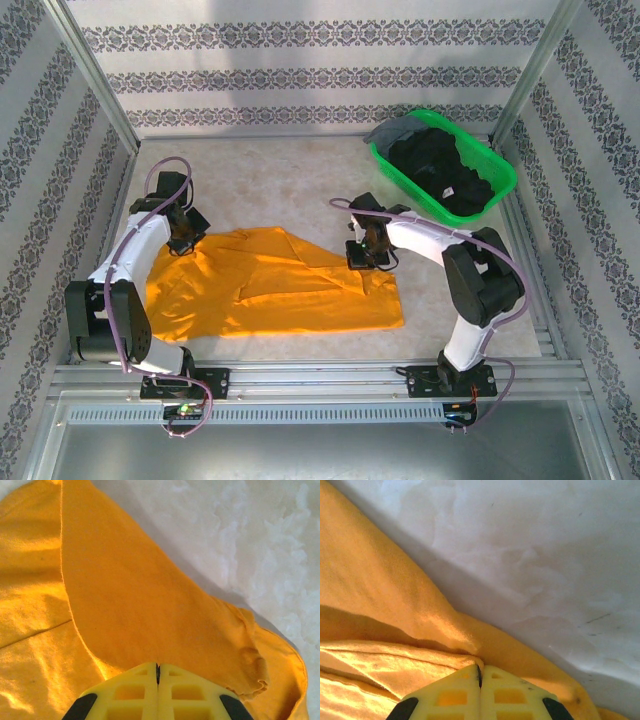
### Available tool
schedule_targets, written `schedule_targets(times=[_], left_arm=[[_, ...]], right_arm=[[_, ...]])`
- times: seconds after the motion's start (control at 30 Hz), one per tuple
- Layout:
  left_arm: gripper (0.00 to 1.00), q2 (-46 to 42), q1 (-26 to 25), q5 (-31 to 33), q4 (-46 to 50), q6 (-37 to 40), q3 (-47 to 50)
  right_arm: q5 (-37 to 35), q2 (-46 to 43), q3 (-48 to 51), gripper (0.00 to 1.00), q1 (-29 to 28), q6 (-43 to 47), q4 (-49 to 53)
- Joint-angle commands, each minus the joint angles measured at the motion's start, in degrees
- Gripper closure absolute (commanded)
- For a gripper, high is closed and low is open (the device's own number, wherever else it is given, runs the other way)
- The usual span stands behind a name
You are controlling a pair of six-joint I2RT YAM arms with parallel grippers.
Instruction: Fold and stack the t-shirts
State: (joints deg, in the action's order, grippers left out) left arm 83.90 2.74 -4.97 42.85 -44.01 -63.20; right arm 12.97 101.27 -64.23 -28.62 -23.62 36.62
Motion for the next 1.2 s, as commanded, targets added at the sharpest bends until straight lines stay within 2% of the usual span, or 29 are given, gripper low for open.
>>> schedule_targets(times=[0.0, 0.33, 0.8, 0.97, 1.17], left_arm=[[1.0, 0.8, 0.6, -0.3, 1.0, 0.8, -0.8], [1.0, 5.5, 2.1, -1.5, 0.2, 2.2, -7.0], [1.0, 16.7, 6.5, -4.9, -5.5, 6.1, -17.4], [1.0, 18.0, 8.1, -6.0, -6.7, 7.3, -19.1], [1.0, 16.0, 8.6, -7.0, -6.4, 7.4, -17.6]], right_arm=[[-3.6, -2.9, -2.8, 1.0, 0.6, 1.1, 2.9], [-4.9, 0.6, -10.7, 1.0, 6.5, 3.4, 5.2], [-8.7, 15.7, -30.5, 1.0, 13.7, 6.9, 8.4], [-10.0, 17.8, -32.1, 1.0, 15.5, 6.8, 8.6], [-8.2, 17.0, -30.7, 1.0, 15.5, 7.2, 6.1]])
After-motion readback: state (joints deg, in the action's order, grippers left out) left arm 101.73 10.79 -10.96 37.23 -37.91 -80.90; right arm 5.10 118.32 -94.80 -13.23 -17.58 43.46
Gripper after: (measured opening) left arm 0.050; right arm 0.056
